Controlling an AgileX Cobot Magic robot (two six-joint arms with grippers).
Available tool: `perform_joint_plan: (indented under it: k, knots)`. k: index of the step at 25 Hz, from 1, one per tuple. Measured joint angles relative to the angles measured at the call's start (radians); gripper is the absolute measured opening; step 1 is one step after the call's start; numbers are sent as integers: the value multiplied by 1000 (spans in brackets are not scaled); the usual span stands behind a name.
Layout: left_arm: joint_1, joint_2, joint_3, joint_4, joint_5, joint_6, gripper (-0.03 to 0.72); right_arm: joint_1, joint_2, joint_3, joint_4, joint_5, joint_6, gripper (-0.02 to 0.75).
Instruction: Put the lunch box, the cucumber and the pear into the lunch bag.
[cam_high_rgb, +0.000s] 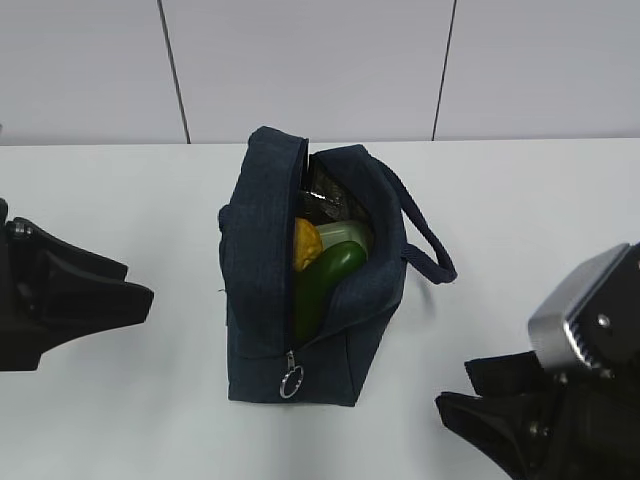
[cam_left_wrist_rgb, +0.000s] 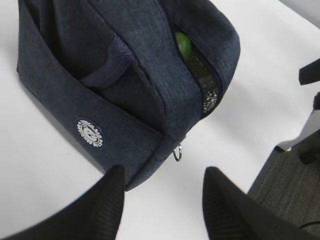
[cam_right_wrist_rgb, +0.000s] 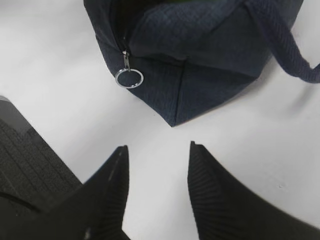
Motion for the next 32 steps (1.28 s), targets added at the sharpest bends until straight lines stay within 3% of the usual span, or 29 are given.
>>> perform_joint_plan:
  k: [5, 10, 15, 18, 25, 32]
  knots:
    - [0, 0, 0, 24, -48, 2, 311, 0, 31, 89, 0, -181, 0, 319]
    - [-12, 11, 0, 45, -84, 2, 311, 0, 183, 97, 0, -244, 32, 319]
    - [-139, 71, 0, 94, -200, 3, 311, 0, 342, 97, 22, -257, 170, 318]
    - [-199, 85, 0, 113, -301, 4, 311, 0, 391, 97, -46, -340, 182, 318]
    - [-253, 148, -11, 67, -375, 4, 311, 0, 493, 97, -221, -627, 186, 318]
    - [-296, 222, -84, 24, -420, 4, 311, 0, 611, 95, -266, -773, 138, 318]
